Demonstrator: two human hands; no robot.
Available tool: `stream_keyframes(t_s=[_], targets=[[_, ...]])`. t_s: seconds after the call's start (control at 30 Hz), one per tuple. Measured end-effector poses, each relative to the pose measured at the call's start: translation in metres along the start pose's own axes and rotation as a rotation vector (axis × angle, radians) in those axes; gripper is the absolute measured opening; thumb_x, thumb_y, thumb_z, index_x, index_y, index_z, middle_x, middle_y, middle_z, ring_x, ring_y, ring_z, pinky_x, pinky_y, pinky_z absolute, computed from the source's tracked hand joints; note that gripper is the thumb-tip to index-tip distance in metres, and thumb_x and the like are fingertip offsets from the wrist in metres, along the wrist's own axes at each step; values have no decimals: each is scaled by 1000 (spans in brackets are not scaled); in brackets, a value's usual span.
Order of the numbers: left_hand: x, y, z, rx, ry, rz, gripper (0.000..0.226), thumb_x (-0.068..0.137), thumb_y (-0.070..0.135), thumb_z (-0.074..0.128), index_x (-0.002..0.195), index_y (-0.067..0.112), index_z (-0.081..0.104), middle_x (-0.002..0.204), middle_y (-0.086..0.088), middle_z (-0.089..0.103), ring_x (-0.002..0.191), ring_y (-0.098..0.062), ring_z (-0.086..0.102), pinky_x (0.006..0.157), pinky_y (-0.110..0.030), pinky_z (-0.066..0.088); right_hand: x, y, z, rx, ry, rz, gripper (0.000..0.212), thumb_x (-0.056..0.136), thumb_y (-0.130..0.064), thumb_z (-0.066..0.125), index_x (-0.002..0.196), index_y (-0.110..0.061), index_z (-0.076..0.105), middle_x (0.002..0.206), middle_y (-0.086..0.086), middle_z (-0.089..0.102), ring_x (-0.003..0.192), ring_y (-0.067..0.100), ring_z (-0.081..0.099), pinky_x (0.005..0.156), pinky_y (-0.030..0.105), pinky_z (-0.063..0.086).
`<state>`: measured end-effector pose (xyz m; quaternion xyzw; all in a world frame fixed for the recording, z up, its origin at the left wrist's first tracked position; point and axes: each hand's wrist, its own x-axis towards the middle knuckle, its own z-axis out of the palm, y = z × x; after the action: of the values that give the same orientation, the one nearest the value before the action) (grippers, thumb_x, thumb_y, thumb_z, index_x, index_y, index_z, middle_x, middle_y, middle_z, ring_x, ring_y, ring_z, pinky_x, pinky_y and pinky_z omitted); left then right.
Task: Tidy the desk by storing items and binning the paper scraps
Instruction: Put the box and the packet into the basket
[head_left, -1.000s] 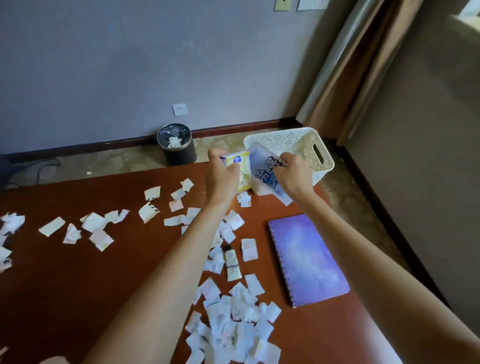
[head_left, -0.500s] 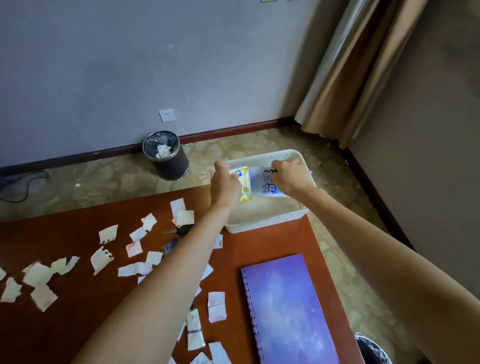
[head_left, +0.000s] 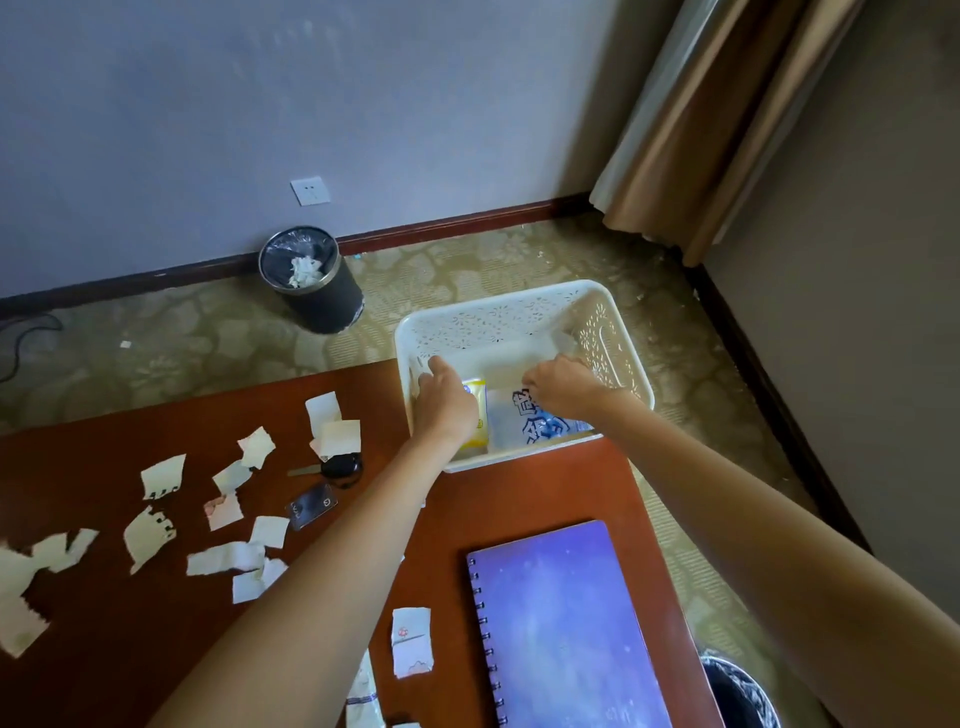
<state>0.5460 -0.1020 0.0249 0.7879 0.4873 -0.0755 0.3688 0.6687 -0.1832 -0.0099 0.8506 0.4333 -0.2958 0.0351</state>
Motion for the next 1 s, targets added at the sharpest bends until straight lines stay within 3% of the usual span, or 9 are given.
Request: stream_keyframes(t_s=[0.1,0.23,0.43,0.63,0.87,1.0], targets=[[1,-1,3,2,-51,-30,47,89,-11,36,134,0,30,133,-22,40,116,-36,49,87,-37,46,0,1,0,-57,27,-53,33,93,-2,35,114,-10,59,110,13,55,120,29,43,110,45,30],[0,1,5,104,-69,-38,51,89,-12,39,137,-3,26,142,-22,28,127,-35,39,96,-34,41,-4,4,-1,-37,47,-110,40,86,5,43,121,-15,49,119,14,50,114,28,45,97,35,39],[-4,0,9,481,-54,119,37,90,-4,43,126,-3,43,130,-19,43,120,-32,44,98,-36,41,-7,-1,-8,-81,62,-88,44,85,6,45,123,-16,49,123,13,45,119,28,42,102,39,40],[-3,1,4,939,-47,248,33,92,13,44,123,8,55,128,-14,54,121,-28,43,102,-34,35,-11,-3,-6,-39,48,-34,45,85,9,41,125,-10,46,124,15,46,105,31,55,90,36,52],[-12,4,-9,892,-83,256,32,92,8,45,122,4,55,127,-15,54,121,-29,44,102,-34,37,-23,-10,-11,-18,42,1,43,86,6,40,126,-6,46,124,17,48,109,34,53,93,42,50],[-37,12,-32,582,-19,256,28,92,-1,43,116,-2,56,118,-17,57,109,-31,54,82,-34,45,-40,-31,-17,47,177,30,36,88,0,43,123,-5,48,124,15,50,106,37,55,89,43,48]])
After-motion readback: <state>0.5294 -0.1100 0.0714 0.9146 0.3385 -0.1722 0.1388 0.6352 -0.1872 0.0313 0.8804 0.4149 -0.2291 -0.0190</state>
